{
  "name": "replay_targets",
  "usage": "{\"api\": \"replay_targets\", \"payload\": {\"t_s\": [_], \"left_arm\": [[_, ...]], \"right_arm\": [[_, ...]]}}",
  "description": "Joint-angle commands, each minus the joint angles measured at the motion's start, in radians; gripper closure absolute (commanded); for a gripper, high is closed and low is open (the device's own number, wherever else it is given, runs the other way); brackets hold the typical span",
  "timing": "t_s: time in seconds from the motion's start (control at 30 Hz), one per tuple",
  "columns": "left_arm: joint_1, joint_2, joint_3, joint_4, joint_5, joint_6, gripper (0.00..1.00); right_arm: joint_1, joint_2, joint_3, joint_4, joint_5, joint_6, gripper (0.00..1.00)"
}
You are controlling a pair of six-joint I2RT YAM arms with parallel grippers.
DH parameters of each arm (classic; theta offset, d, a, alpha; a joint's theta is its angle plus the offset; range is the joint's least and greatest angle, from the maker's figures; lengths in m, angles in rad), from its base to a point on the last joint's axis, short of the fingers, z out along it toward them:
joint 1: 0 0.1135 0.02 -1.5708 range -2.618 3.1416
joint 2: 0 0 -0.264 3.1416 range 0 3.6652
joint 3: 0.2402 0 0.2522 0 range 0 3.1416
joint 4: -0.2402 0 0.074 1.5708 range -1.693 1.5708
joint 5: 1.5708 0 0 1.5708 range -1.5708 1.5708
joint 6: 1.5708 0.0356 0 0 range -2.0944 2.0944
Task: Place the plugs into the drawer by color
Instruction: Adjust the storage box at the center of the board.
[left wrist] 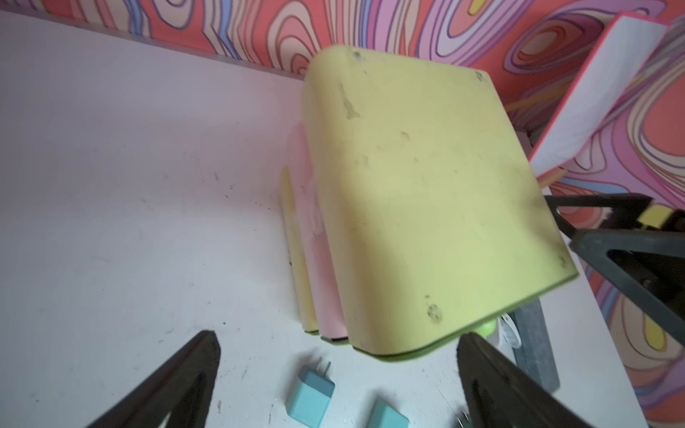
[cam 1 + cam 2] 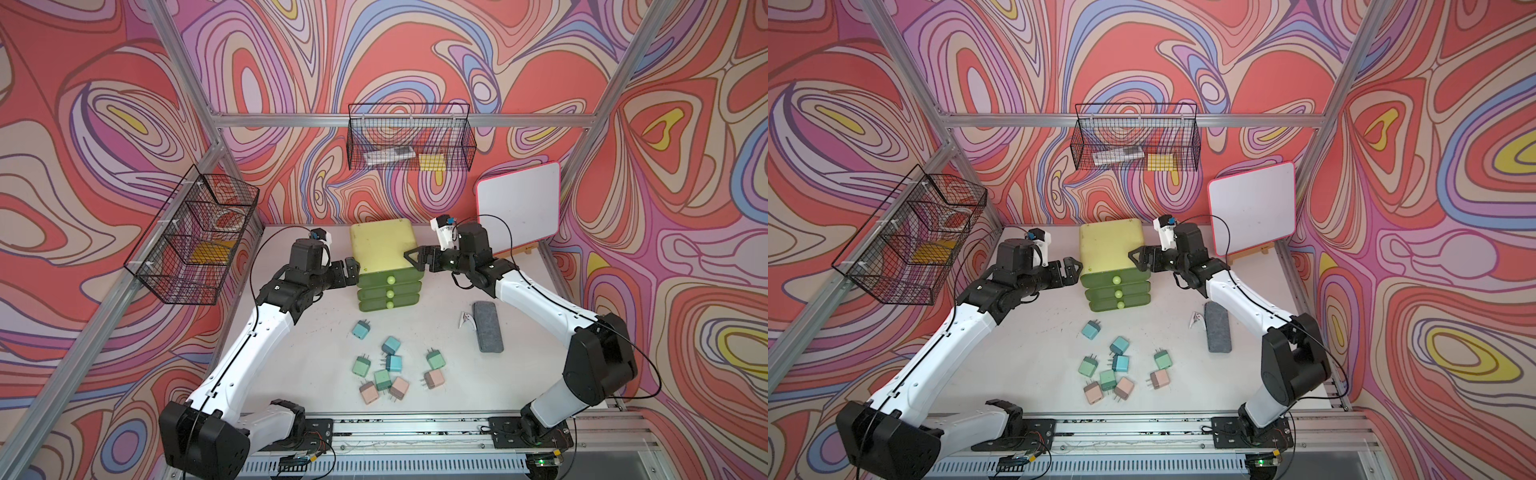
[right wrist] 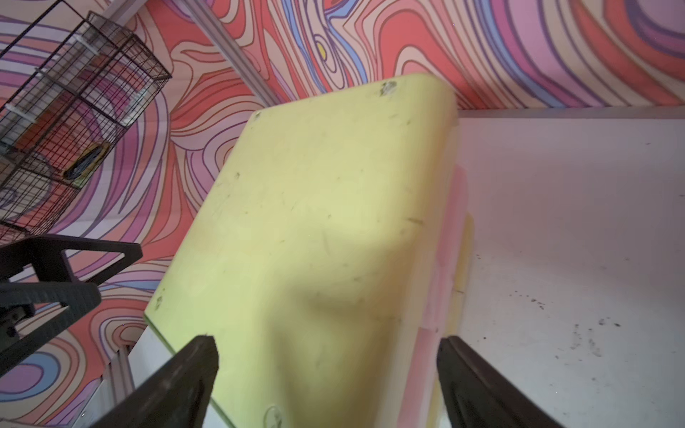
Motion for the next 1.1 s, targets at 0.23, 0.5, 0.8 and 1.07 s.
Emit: {"api": "replay_targets", "payload": {"t_s": [0.23, 0.5, 0.8, 1.07], "left_arm": [[0.0, 0.068, 0.0, 0.045, 0.275, -0.064, 0.04], [0.0, 0.055, -0.044, 0.077, 0.289, -0.085, 0.08], [0.131, 0.061, 0.086, 0.041, 0.166, -0.105, 0.03], [0.256, 0.316, 0.252, 0.11, 0.138, -0.195, 0.05]], "right_arm": [[0.021, 0.196, 0.138, 0.01, -0.054, -0.077, 0.09], [0.064, 0.475, 0.508, -0.087, -0.082, -0.138, 0.13], [0.059, 0.337, 0.532, -0.139, 0.123, -0.228, 0.09], [0.11, 0.068, -0.002, 0.299, 0.252, 0.189, 0.11]]}}
